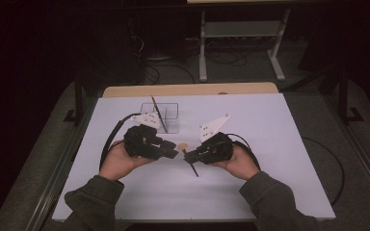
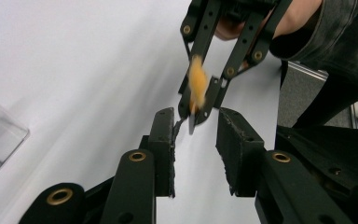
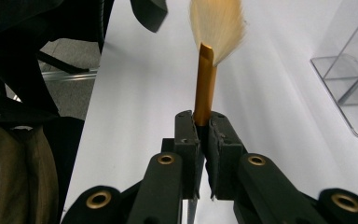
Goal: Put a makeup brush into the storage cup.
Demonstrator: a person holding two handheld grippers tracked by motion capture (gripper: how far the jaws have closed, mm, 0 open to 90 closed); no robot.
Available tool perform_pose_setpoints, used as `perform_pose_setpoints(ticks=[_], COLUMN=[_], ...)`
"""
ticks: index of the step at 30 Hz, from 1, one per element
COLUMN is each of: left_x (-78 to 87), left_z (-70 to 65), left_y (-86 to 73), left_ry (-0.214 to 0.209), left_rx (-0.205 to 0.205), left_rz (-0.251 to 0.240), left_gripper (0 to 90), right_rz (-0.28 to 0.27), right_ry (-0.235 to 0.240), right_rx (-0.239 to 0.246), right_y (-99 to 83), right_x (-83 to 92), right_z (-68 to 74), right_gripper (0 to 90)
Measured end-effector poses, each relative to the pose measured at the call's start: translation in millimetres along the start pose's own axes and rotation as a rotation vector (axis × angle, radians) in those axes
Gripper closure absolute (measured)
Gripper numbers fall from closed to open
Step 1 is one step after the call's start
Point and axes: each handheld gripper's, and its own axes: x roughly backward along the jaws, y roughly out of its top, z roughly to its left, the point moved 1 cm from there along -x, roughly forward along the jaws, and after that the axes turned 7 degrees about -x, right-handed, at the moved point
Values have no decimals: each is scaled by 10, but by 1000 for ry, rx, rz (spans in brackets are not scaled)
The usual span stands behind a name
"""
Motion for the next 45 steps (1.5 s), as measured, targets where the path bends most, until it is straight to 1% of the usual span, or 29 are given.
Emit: perform_pose_setpoints(ticks=[3, 4, 5, 8, 9, 15, 17, 24, 25, 26, 29, 31, 32, 34, 36, 37, 38, 40, 41, 43, 45], left_x=[21, 28, 30, 40, 42, 56, 55, 59, 62, 61, 59, 57, 63, 70, 77, 79, 78, 75, 72, 69, 64], left_z=[2, 8, 6, 12, 13, 24, 30, 45, 46, 43, 36, 38, 34, 33, 25, 23, 17, 11, 6, 4, -3], left_y=[-38, -50, -61, -92, -102, -174, -204, -305, -318, -332, -378, -414, -427, -453, -480, -497, -508, -539, -552, -590, -618], left_ry=[3, 6, 6, 10, 11, 23, 26, 46, 50, 54, 62, 66, 70, 73, 77, 79, 83, 86, 87, 92, 90], left_rx=[6, 2, 13, 12, 12, 20, 33, 39, 40, 44, 45, 39, 42, 40, 46, 43, 46, 47, 55, 52, 60], left_rz=[-5, -6, -12, -10, -8, -14, -17, -18, -17, -20, -18, -19, -15, -24, -33, -34, -33, -35, -39, -44, -43], left_gripper=[657, 654, 650, 647, 647, 641, 624, 599, 594, 591, 586, 581, 576, 568, 563, 559, 555, 543, 535, 523, 510], right_rz=[3, 2, 0, -5, -7, -7, -9, -10, -14, -13, -19, -18, -20, -25, -33, -36, -36, -42, -43, -45, -47], right_ry=[-8, -8, -12, -19, -21, -40, -42, -51, -47, -53, -55, -64, -59, -65, -64, -67, -68, -70, -73, -76, -80], right_rx=[-9, -14, -15, -29, -41, -62, -70, -86, -97, -88, -103, -95, -111, -106, -123, -121, -129, -134, -138, -141, -141], right_y=[-11, -13, -18, -34, -40, -76, -82, -100, -101, -103, -103, -104, -101, -106, -114, -119, -124, -128, -129, -130, -133], right_x=[38, 47, 61, 103, 116, 181, 201, 258, 265, 274, 302, 320, 334, 351, 371, 377, 388, 402, 410, 424, 437], right_z=[-14, -17, -28, -63, -70, -140, -153, -214, -215, -233, -246, -271, -270, -291, -299, -312, -316, -328, -329, -333, -344], right_gripper=[828, 828, 828, 828, 828, 828, 828, 828, 828, 828, 828, 828, 828, 828, 828, 828, 828, 828, 828, 828, 828])
